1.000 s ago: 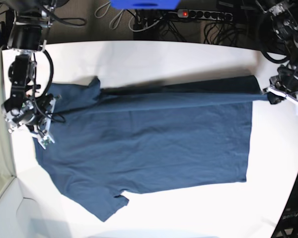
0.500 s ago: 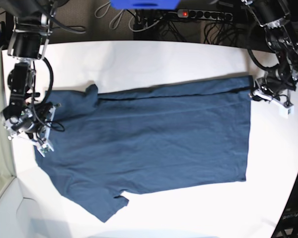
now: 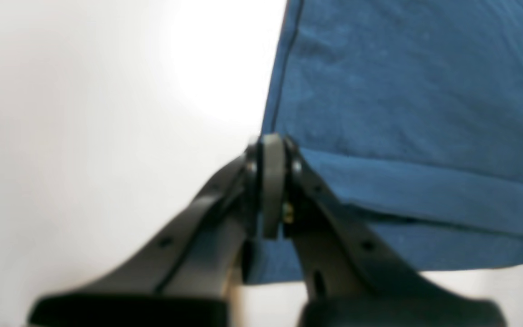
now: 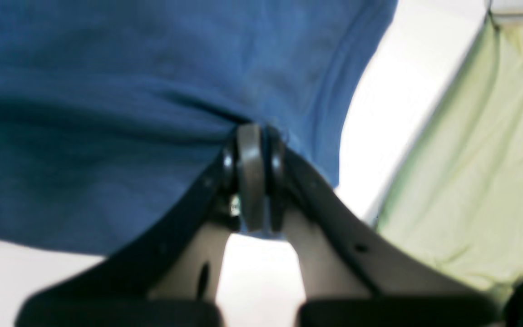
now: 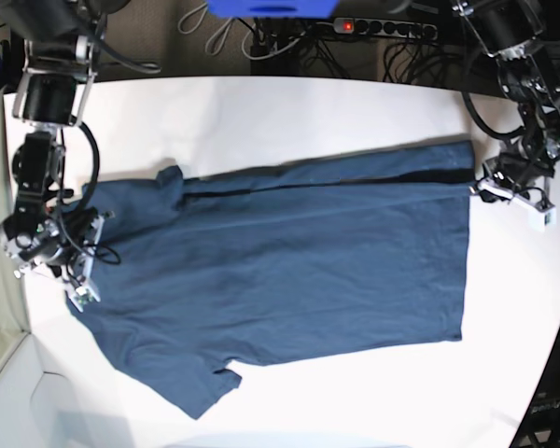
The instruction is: Layout the t-shirt on the table in an organized manner, then fold the t-shirt properly
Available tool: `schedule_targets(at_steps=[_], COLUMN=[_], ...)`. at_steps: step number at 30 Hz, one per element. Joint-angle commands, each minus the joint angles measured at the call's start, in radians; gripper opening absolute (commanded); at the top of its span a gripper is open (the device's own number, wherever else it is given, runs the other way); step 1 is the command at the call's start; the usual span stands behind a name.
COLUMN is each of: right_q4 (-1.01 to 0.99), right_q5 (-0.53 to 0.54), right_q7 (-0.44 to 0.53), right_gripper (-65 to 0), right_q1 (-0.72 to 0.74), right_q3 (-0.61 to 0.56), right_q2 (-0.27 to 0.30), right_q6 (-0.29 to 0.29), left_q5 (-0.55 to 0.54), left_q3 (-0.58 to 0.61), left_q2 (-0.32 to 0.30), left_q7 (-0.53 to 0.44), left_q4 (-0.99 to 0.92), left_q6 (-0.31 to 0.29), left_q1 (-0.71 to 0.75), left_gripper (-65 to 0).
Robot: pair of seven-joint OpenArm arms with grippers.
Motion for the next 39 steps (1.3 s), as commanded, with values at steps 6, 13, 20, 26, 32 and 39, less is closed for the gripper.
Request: schedule_targets(at_steps=[6, 13, 20, 26, 32, 39], right_q4=[-0.060, -0.056, -0.004, -0.006, -0.004, -0.004], right_q5=[-0.002, -0.002, 0.001, 0.001, 0.001, 0.001], right_q7=[0.014, 0.008, 0.008, 0.008, 0.016, 0.017], right_gripper=[-65.0, -42.1, -28.5, -28.3, -28.3, -28.4], right_q1=[0.047, 0.047, 0.039, 0.017, -0.053, -0.099], right_q3=[0.005, 0.005, 0.046, 0.126, 0.168, 0.168], right_q2=[0.011, 0.011, 0.012, 0.019, 0.025, 0.023], right_q6=[-0.004, -0.004, -0.004, -0.004, -0.004, -0.004], left_q5=[-0.008, -0.008, -0.017, -0.018, -0.020, -0.018], left_q3=[-0.002, 0.022, 0.025, 0.019, 0.025, 0.022], left_q2=[-0.018, -0.024, -0.040, -0.040, -0.020, 0.039], left_q7=[-0.017, -0.005, -0.007, -0.007, -0.007, -0.017], left_q4=[0.014, -0.021, -0.015, 0.116, 0.228, 0.202], left_q6=[-0.002, -0.002, -0.002, -0.002, -0.003, -0.003], left_q1=[-0.019, -0.036, -0.031, 0.003, 0.081, 0.159], left_gripper=[-64.5, -53.4, -19.0, -13.8, -13.8, -13.8])
